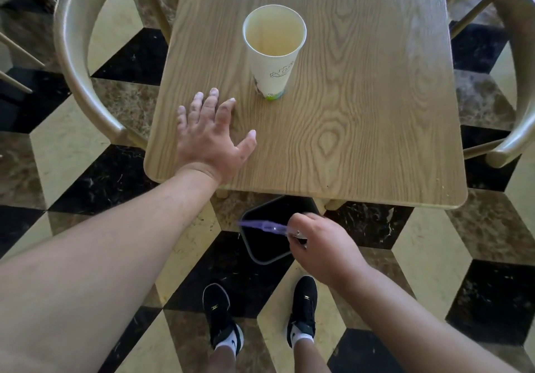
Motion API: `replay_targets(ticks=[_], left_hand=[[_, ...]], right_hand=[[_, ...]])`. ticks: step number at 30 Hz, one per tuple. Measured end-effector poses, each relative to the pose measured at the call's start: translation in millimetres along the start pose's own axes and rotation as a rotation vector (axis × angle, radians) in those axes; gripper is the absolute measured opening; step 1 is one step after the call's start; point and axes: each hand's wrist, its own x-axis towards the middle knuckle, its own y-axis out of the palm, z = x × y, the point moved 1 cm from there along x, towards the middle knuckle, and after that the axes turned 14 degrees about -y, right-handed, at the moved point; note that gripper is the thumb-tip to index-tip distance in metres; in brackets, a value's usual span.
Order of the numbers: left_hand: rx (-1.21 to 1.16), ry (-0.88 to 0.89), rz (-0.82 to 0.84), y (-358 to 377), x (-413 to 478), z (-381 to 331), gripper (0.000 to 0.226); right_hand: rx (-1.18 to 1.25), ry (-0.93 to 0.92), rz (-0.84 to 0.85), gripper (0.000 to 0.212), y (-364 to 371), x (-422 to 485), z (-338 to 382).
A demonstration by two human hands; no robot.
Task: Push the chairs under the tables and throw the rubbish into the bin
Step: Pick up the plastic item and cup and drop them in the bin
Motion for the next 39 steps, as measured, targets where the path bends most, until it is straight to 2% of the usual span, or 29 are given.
replay_targets(ticks=[5, 8, 11, 13, 15, 18, 20, 22, 27, 30, 34, 39], left_hand=[[0.001, -0.002, 0.0, 1.0, 1.3, 0.9, 0.076], [-0.007, -0.004, 0.01, 0.4, 1.6, 1.1, 0.077], [-0.024, -0.006, 0.017, -1.5, 1.5, 1.2, 0.075], [-0.027, -0.004, 0.022, -2.8, 0.8, 0.6, 0.075], [-0.03, -0.005, 0.03, -4.0, -0.1, -0.1, 0.076], [-0.036, -0.011, 0.037, -5.8, -1.2, -0.8, 0.078], [-0.038, -0.015, 0.044, -7.0, -1.6, -1.5, 0.078], [-0.035, -0.021, 0.05, -8.1, -1.5, -2.4, 0.079], [-0.03, -0.028, 0.064, -10.3, -0.4, -3.5, 0.08], [-0.022, -0.03, 0.067, -11.0, 0.3, -3.9, 0.081], [-0.024, -0.03, 0.072, -12.0, 0.4, -3.9, 0.08], [-0.031, -0.031, 0.065, -11.3, 0.8, -4.0, 0.079]], right_hand=[[0.039, 0.064, 0.121, 0.021, 41.2, 5.6, -42.8], [0.063, 0.146, 0.204, 0.018, 54.0, 8.0, -60.0], [0.076, 0.212, 0.262, 0.039, 55.4, 8.3, -62.6], [0.071, 0.191, 0.269, 0.034, 43.8, 10.1, -49.2], [0.045, 0.051, 0.17, 0.021, 24.8, 12.5, -26.8], [0.042, -0.152, -0.131, 0.015, -17.3, 25.8, 6.9], [0.036, -0.193, -0.341, 0.013, -51.5, 47.7, 18.9], [0.011, -0.142, -0.444, 0.019, -81.7, 75.0, 18.3], [0.174, 0.141, -0.404, 0.077, -112.2, 135.1, -3.9], [0.245, 0.168, -0.394, 0.101, -111.8, 163.2, -13.1], [0.386, 0.144, -0.471, 0.102, -104.3, 195.4, -15.9], [0.421, 0.133, -0.55, 0.077, -98.7, 213.9, -14.1]])
